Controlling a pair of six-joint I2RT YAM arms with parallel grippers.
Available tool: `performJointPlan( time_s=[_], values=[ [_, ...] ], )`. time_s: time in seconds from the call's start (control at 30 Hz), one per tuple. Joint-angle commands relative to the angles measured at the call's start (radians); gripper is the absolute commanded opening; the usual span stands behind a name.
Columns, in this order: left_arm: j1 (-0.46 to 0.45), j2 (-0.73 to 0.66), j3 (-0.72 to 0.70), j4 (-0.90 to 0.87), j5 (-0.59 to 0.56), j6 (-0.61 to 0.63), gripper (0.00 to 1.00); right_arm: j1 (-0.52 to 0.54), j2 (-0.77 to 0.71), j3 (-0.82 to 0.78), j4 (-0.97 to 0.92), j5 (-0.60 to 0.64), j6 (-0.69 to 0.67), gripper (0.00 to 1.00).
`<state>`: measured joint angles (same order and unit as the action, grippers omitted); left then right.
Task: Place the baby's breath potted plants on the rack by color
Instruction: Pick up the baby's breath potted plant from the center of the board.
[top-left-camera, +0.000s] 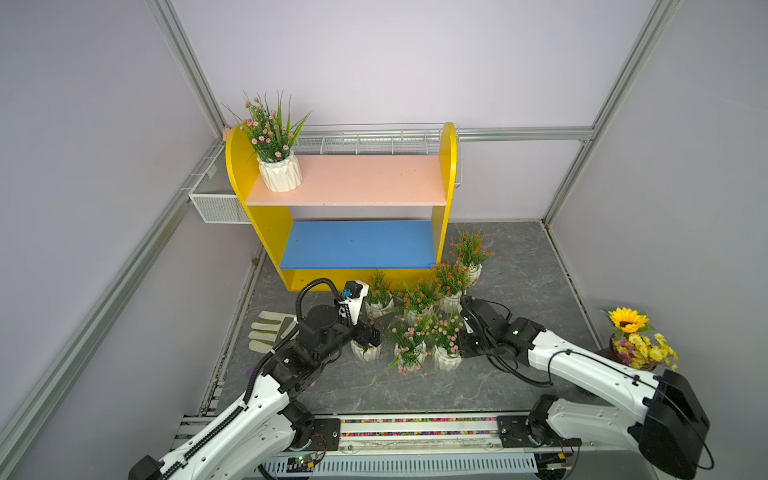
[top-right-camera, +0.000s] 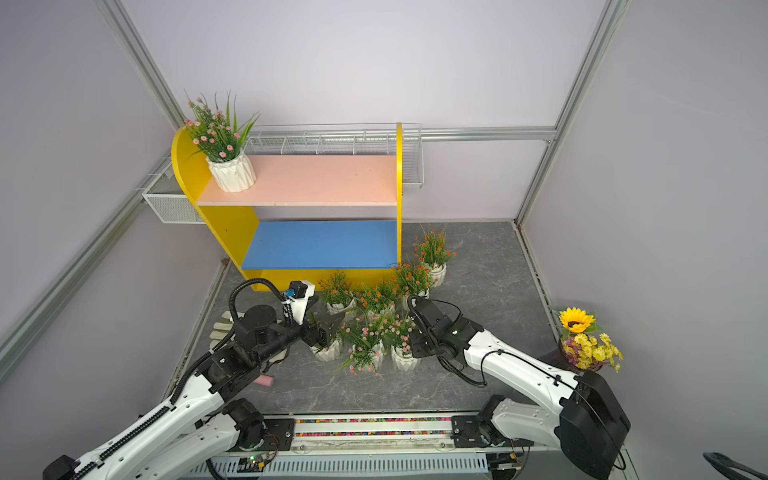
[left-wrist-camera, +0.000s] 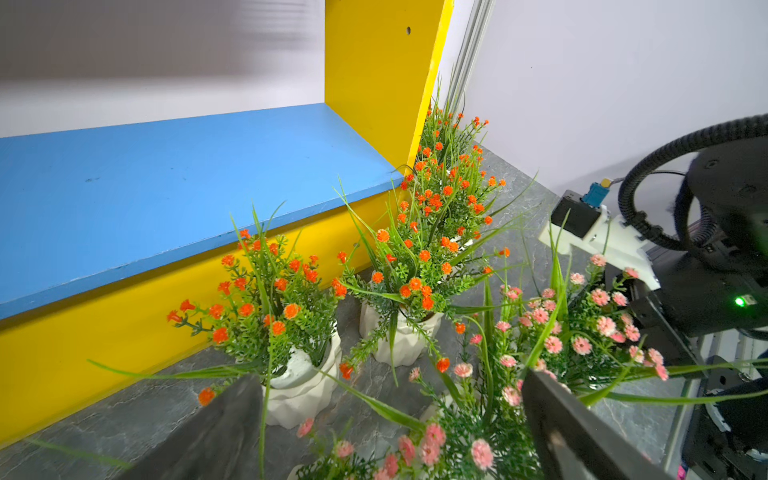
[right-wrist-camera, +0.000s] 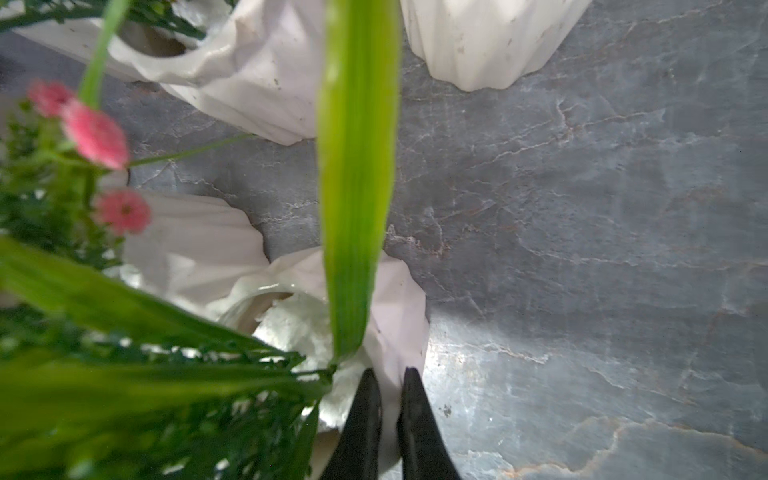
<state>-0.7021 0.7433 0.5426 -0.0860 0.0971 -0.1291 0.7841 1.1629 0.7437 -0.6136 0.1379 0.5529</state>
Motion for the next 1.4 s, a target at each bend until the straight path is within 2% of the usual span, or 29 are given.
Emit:
performJointPlan(
  time_s=[0.0, 0.33, 0.57, 0.83, 1.13, 1.37],
  values=[
    [-0.008, 0.005, 0.041, 0.025, 0.019, -0.013, 1.00, -0.020, -0.029, 0.045, -0.040, 0.027, -0.024, 0.07],
    [-0.050, 0.005, 0.051, 0.056, 0.041, -0.007, 1.00, -0.165, -0.120, 0.051, -0.062, -0.080, -0.086, 0.07],
    [-0.121, 0.061, 0.049, 0.096, 0.016, -0.002, 0.99, -0.270, -0.127, 0.057, -0.065, -0.145, -0.128, 0.07],
    [-0.295, 0.162, 0.064, 0.185, -0.053, 0.029, 1.00, -0.389, -0.127, 0.061, -0.070, -0.212, -0.175, 0.07],
    [-0.406, 0.310, 0.104, 0.292, -0.143, 0.034, 1.00, -0.467, -0.144, 0.128, -0.151, -0.273, -0.226, 0.07],
    [-0.434, 0.456, 0.156, 0.391, -0.192, -0.002, 1.00, -0.473, -0.160, 0.227, -0.238, -0.309, -0.250, 0.07]
  ],
)
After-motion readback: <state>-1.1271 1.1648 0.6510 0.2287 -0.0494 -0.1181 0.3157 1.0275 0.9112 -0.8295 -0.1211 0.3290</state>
